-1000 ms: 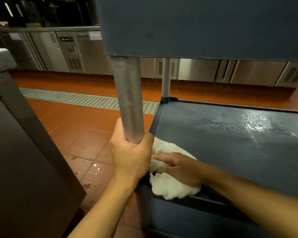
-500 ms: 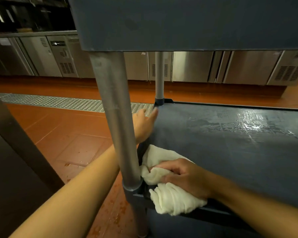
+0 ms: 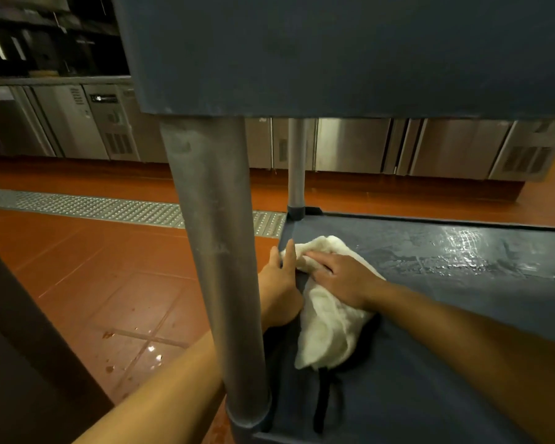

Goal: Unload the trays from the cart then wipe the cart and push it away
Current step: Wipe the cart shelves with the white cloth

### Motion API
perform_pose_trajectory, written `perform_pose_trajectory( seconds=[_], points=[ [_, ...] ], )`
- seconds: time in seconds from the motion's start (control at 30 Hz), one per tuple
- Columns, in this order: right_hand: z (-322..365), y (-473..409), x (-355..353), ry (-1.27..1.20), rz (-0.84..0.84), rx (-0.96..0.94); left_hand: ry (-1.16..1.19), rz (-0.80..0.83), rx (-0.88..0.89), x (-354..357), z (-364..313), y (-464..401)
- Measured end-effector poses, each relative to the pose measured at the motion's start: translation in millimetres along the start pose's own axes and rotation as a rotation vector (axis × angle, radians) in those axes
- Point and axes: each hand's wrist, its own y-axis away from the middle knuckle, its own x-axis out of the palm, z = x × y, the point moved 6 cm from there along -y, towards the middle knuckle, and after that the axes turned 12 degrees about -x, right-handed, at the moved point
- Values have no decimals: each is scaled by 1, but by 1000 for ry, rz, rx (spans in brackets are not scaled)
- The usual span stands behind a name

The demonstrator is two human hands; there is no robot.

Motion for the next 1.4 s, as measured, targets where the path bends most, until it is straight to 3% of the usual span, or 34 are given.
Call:
perform_pose_trajectory(
  seconds=[0.1, 0.3, 0.43, 0.63, 0.83, 0.93, 1.07, 1.2, 1.4],
  points=[
    [-12, -56, -4, 22, 7, -33, 11, -83, 15, -2, 1, -1],
    [-25, -103, -22, -32, -125, -51, -223, -57, 25, 6, 0, 0],
    [-37, -110, -25, -16, -159, -9, -239, -28, 42, 5, -3, 2],
    [-48, -92, -36, 80, -162, 63, -65, -77, -19, -1, 2, 9],
    [-120, -47, -67, 147, -169, 319, -91, -101, -29, -8, -4, 15],
    [-134, -9, -94, 186, -199, 314, -69, -70, -61, -11, -4, 17],
    [-137, 31, -115, 56, -345, 230, -81, -68, -45, -12, -8, 17],
    [-132, 27, -81, 186, -144, 418, -101, -50, -35, -7, -7, 11],
    [27, 8, 17, 224, 131, -87, -94, -103, 21, -3, 1, 5]
  ],
)
